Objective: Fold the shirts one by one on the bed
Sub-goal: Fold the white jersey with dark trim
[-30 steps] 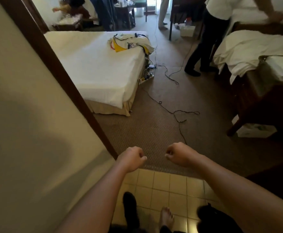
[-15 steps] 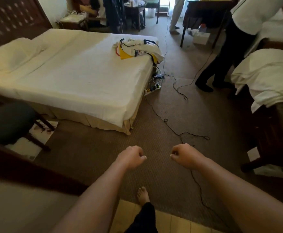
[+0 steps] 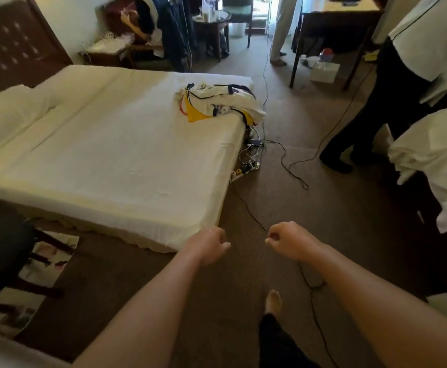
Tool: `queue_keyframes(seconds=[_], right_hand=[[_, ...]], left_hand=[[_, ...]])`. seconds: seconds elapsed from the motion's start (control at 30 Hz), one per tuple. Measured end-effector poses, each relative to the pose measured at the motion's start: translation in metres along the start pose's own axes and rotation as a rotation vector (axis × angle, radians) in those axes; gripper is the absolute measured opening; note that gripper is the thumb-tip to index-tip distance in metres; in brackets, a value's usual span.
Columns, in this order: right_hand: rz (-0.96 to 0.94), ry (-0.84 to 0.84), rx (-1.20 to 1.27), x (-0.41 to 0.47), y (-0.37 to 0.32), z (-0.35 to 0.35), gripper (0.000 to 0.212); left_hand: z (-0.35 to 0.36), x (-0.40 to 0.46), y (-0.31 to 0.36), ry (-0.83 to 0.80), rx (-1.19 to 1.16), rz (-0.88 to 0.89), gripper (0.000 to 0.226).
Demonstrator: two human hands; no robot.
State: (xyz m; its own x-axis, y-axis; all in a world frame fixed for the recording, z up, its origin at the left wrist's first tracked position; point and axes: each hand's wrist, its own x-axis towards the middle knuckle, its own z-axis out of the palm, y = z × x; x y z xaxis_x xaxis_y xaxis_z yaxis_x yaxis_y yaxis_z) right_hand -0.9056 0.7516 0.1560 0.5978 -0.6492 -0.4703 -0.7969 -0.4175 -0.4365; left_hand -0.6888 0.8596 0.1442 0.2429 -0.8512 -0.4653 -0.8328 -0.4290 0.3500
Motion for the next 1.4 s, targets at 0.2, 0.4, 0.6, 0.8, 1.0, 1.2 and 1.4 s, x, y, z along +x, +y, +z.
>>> queue_keyframes(seconds=[0.2,0.4,0.6,0.8,1.0,1.2,1.4], right_hand=[[-0.022,0.008,-0.039,0.130,0.022,-0.075,0.015],[-0.053,-0.083,-0.158,0.246,0.032,-0.153,0.017],[-0.129,-0.114,-0.188,0.351,0.013,-0.202,0.017],[-0.169,-0.146,-0.258,0.472,-0.011,-0.250,0.021],[-0.123,-0.143,-0.295,0.578,-0.034,-0.316,0.018],[-0.160,-0.112,-0.345,0.666,-0.071,-0.354,0.021],[-0.257,-0.125,-0.409,0.756,-0.106,-0.381,0.030]], left_hand=[[-0.054,0.116,-0.002,0.028,-0.041,-0.045,0.016],[-0.114,0.220,0.011,0.064,-0.160,-0.094,0.011],[-0.149,0.306,-0.003,0.007,-0.247,-0.144,0.021],[-0.212,0.422,-0.038,-0.038,-0.370,-0.169,0.029],[-0.295,0.519,-0.060,0.013,-0.307,-0.172,0.033],[-0.369,0.590,-0.076,0.069,-0.224,-0.140,0.033],[-0.418,0.659,-0.092,0.066,-0.123,-0.160,0.033]])
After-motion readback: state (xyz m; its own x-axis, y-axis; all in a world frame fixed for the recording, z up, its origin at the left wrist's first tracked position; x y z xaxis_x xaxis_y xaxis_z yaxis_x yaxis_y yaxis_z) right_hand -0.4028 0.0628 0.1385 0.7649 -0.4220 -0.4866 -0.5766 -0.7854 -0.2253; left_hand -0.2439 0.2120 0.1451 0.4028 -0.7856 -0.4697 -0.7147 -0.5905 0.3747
